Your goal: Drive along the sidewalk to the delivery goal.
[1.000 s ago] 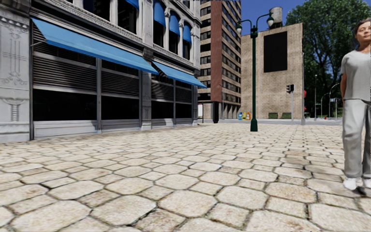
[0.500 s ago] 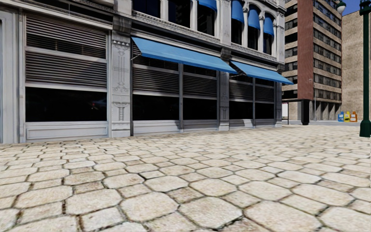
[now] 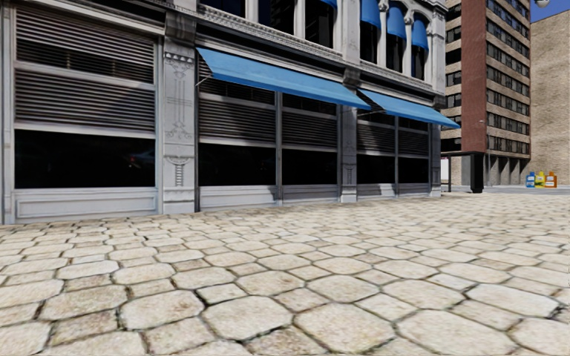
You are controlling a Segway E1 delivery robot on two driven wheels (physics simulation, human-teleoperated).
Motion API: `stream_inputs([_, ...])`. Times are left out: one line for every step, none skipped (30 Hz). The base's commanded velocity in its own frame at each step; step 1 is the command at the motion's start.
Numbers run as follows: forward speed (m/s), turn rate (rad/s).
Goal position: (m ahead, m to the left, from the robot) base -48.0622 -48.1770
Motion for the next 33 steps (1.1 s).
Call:
stream_inputs([1.99,0.00])
stream_inputs([1.93,0.00])
stream_inputs([1.89,0.00])
stream_inputs([1.88,0.00])
stream_inputs([1.88,0.00])
stream_inputs([1.87,0.00])
stream_inputs([1.87,0.00])
stream_inputs([1.87,0.00])
stream_inputs([1.87,-0.01])
stream_inputs([1.87,-0.02])
stream_inputs([1.87,-0.02])
stream_inputs([1.87,-0.02])
stream_inputs([1.87,-0.09])
stream_inputs([1.87,-0.09])
stream_inputs([1.87,-0.34])
stream_inputs([1.83,-0.65])
stream_inputs([1.78,-0.90])
stream_inputs([1.75,-0.98])
stream_inputs([1.75,-0.98])
stream_inputs([1.72,-1.00])
stream_inputs([1.71,-1.00])
stream_inputs([1.70,-1.00])
stream_inputs([1.69,-1.01])
stream_inputs([1.69,-1.01])
stream_inputs([1.68,-1.01])
stream_inputs([1.67,-1.02])
stream_inputs([1.65,-1.05])
stream_inputs([1.64,-1.06])
stream_inputs([1.64,-1.06])
stream_inputs([1.62,-1.07])
stream_inputs([1.61,-1.07])
stream_inputs([1.61,-1.07])
stream_inputs([1.61,-1.07])
